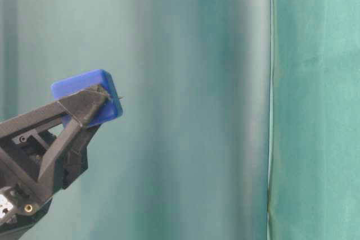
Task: Handover the blue block to the right arm after grasping it with the left arm, then place it in the designated position.
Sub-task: 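Lift the blue cube with the left gripper and rotate it upright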
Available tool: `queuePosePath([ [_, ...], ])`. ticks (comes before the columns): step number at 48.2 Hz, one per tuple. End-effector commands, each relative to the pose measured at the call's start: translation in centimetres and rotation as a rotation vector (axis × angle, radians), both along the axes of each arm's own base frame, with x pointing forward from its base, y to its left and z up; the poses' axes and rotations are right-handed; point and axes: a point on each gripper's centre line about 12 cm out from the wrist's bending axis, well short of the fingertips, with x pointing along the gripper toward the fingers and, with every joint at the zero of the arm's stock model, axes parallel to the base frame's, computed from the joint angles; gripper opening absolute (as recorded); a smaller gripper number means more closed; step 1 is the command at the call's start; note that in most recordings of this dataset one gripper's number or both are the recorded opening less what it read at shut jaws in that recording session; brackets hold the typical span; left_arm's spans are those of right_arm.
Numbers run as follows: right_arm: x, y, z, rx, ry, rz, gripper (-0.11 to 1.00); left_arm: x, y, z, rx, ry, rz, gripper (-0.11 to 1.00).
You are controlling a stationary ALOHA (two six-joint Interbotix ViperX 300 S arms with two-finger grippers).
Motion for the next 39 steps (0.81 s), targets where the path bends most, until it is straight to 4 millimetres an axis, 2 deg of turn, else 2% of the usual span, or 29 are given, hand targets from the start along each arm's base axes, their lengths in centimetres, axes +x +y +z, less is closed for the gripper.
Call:
queuePosePath([
  [1,0.29,0.03,1.0,0.002,-0.025,0.001,0.93,-0.34,-0.09,1.97,0.002,-0.054,-0.004,0.47],
  [39,0.32,0.04,1.17,0.0,-0.028,0.002,0.93,-0.65,-0.1,2.09,-0.002,-0.094,-0.004,0.47],
])
